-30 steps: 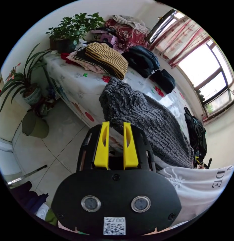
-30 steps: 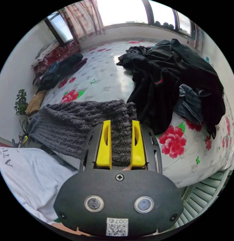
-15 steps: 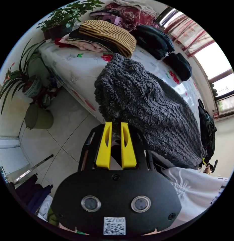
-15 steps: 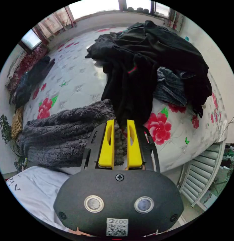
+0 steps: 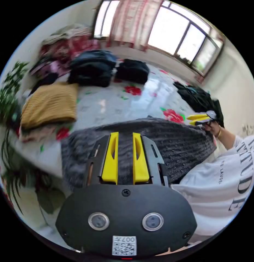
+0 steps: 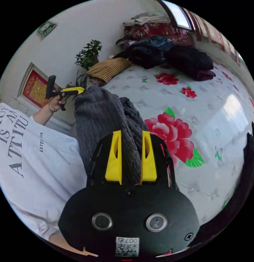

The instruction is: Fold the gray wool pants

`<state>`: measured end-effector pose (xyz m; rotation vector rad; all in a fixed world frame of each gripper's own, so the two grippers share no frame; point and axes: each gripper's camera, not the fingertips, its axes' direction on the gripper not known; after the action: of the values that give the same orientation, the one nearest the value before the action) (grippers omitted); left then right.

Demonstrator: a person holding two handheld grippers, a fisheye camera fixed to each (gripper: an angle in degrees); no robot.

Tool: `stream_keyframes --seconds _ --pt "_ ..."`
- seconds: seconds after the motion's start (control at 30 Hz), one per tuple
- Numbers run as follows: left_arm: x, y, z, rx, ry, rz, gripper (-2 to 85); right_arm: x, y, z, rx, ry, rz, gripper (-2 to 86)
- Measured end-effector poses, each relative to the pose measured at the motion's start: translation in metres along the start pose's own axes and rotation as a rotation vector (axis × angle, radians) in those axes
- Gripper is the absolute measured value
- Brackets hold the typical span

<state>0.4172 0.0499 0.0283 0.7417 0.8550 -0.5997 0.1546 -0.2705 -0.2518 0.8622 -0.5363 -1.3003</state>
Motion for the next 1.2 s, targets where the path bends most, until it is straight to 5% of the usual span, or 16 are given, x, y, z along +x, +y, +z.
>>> stream_keyframes --seconds 0.13,0.3,0.53,0.73,1.0,1.2 --pt "0.07 -0.079 0.102 -0.1 0.084 0.293 9.5 -0.046 -0.046 0.086 -0.172 -0.018 -0.125 2.4" --pt "0.105 -0.113 0.203 -0.334 0.146 0.463 2.9 -0.042 -0.059 0.077 -0.142 0.009 -0.068 0.8" --pt "0.06 -0.125 0.173 -0.148 0.218 0.177 -0.2 0.005 -0.066 0.043 -0.06 -0.047 0.059 3.7" --pt "0.062 -0.119 0.235 -0.267 0.188 0.157 5.0 0.045 -0.078 0.06 -0.205 0.075 0.063 2.9" --pt "0.004 -0.101 0.136 -0.119 0.101 -0.023 6.3 0.134 -0.015 -0.106 0.055 0.028 0.335 6.6" --pt "-0.069 0.002 0.011 0.026 -0.007 -0.333 5.7 0.2 0.239 -0.291 0.388 0.141 0.93 8.6"
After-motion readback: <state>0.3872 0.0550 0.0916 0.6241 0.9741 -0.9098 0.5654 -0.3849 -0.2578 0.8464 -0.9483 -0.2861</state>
